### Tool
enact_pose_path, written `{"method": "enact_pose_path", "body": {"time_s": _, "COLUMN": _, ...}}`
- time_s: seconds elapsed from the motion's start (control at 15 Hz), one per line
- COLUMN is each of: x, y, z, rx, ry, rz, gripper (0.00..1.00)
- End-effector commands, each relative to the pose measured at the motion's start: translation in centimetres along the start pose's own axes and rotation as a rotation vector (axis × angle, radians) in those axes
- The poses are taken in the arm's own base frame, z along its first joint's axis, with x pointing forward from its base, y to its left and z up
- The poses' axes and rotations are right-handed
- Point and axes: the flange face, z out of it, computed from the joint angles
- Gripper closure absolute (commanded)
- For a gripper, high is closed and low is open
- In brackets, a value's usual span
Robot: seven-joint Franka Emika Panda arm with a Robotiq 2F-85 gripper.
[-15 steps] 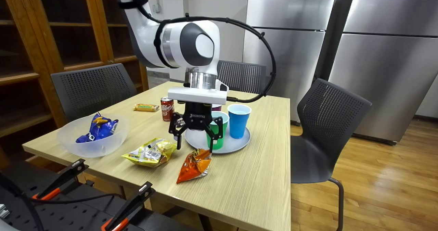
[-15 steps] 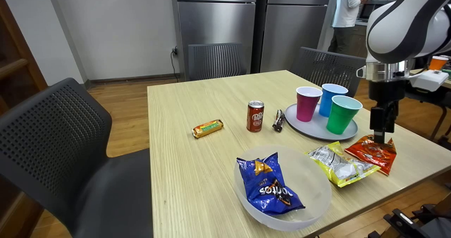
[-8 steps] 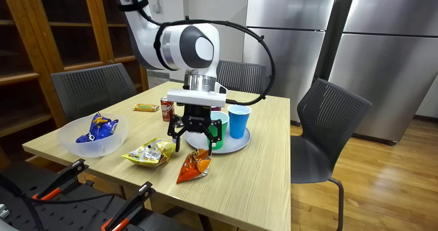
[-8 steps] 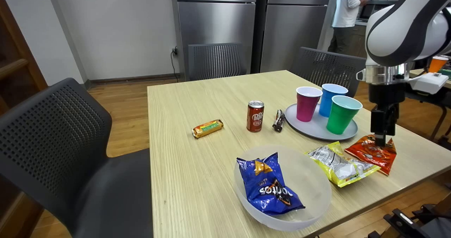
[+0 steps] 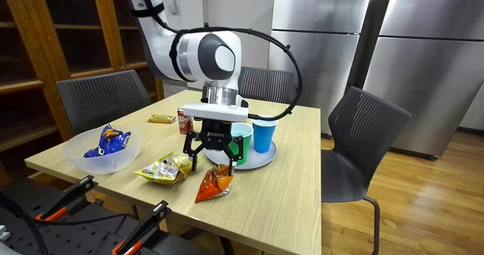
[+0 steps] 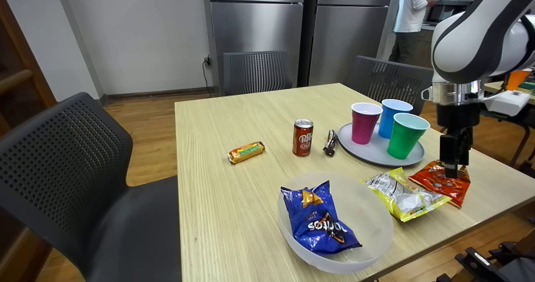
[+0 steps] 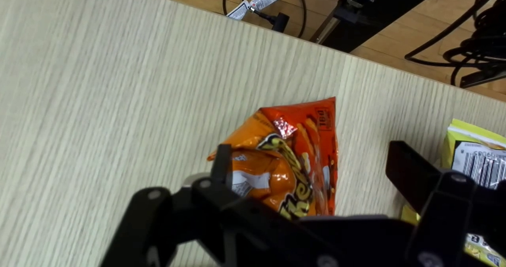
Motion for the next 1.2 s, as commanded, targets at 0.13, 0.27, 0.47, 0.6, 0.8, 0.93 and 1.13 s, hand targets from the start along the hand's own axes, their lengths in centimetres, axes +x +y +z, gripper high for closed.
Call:
{"method": "enact_pose_path", "body": {"time_s": 0.13, "x": 0.63, "y": 0.48, "z": -0.19, "rx": 0.001, "ry": -0.018, "rz": 0.007, "gripper": 0.0}}
{"method": "enact_pose_path", "body": {"time_s": 0.27, "x": 0.79, "y": 0.6, "z": -0.12, "rx": -0.002, "ry": -0.019, "rz": 0.009, "gripper": 0.0}}
{"method": "enact_pose_path", "body": {"time_s": 0.47, "x": 0.95, "y": 0.77, "z": -0.03, "rx": -0.003, "ry": -0.021, "rz": 0.009, "gripper": 0.0}}
{"method": "enact_pose_path", "body": {"time_s": 0.6, "x": 1.01, "y": 0.84, "z": -0.05, "rx": -0.002, "ry": -0.019, "rz": 0.01, "gripper": 0.26}}
{"method": "enact_pose_path", "body": {"time_s": 0.8, "x": 1.12, "y": 0.93, "z": -0.12, "rx": -0.004, "ry": -0.018, "rz": 0.01, "gripper": 0.51}}
{"method": "enact_pose_path", "body": {"time_s": 0.93, "x": 1.16, "y": 1.01, "z": -0.18, "rx": -0.005, "ry": -0.016, "rz": 0.011, "gripper": 0.66}}
{"method": "enact_pose_path", "body": {"time_s": 1.13, "x": 1.21, "y": 1.06, "z": -0.26, "rx": -0.007, "ry": -0.015, "rz": 0.012, "gripper": 0.88}}
